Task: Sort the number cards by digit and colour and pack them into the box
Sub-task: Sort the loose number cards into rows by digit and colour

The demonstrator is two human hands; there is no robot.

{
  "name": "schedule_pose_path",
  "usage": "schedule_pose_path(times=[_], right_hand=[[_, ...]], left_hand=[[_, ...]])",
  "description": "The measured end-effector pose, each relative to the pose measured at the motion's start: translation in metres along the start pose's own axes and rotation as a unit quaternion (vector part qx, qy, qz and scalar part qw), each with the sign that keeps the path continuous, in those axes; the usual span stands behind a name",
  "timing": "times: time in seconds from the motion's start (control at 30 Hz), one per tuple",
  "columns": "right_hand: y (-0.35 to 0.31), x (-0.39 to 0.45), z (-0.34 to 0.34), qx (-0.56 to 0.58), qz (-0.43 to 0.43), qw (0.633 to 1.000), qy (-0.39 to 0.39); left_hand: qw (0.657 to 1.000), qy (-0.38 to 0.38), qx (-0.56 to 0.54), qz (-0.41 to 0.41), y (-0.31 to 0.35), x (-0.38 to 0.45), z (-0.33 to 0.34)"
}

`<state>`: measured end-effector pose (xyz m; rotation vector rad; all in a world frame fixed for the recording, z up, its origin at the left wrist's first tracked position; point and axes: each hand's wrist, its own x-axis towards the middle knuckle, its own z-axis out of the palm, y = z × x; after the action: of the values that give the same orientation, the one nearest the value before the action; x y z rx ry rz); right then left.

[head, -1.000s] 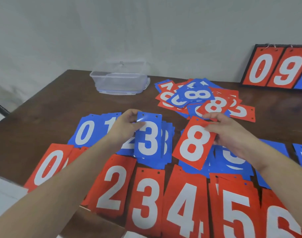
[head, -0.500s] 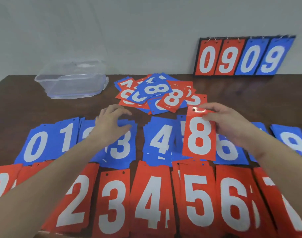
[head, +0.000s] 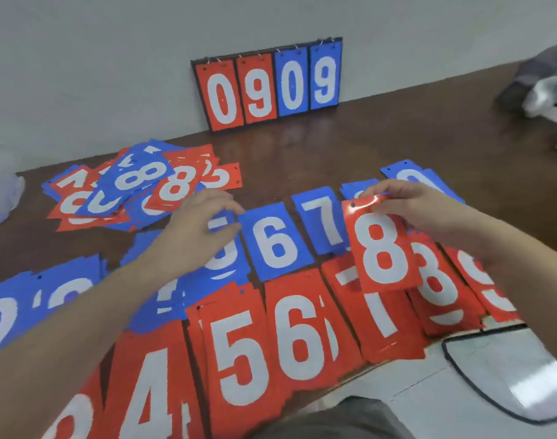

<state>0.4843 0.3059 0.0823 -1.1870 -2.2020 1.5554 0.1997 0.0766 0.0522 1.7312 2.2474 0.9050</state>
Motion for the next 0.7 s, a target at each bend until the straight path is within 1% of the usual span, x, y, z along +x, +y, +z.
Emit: schedule_pose_path(times=[0.07,0.2,0.3,0.4,0.5,0.6,0.7], right_hand=[[0.012,-0.010,-0.019,-0.020,0.007,1.000,0.013],[0.037,-0.025,-0.045,-0.071,0.005,0.997,0.024],[0.055,-0.026,-0.054,-0.140,-0.011,0.990,0.022],[0.071,-0.023,-0.056,-0.201,-0.039,0.979,0.013],[0.086,-0.013,-0.054,-0.284,-0.099,0.953,0.027],[0.088,-0.003,-0.052,-0.285,-0.140,0.947,0.046],[0.077,0.010,-0.046,-0.258,-0.173,0.949,0.046]], left_hand=[[1.000,-0.015,0.008,0.023,0.017,0.017,0.015],[0.998,-0.060,-0.008,0.019,0.044,0.041,0.041],[0.997,-0.067,-0.009,0.025,0.058,0.053,0.059],[0.998,-0.062,-0.006,0.027,0.067,0.060,0.071],[0.998,-0.061,-0.007,0.015,0.064,0.064,0.075],[0.998,-0.061,0.005,-0.003,0.059,0.062,0.072],[0.998,-0.062,0.009,-0.029,0.051,0.057,0.064]])
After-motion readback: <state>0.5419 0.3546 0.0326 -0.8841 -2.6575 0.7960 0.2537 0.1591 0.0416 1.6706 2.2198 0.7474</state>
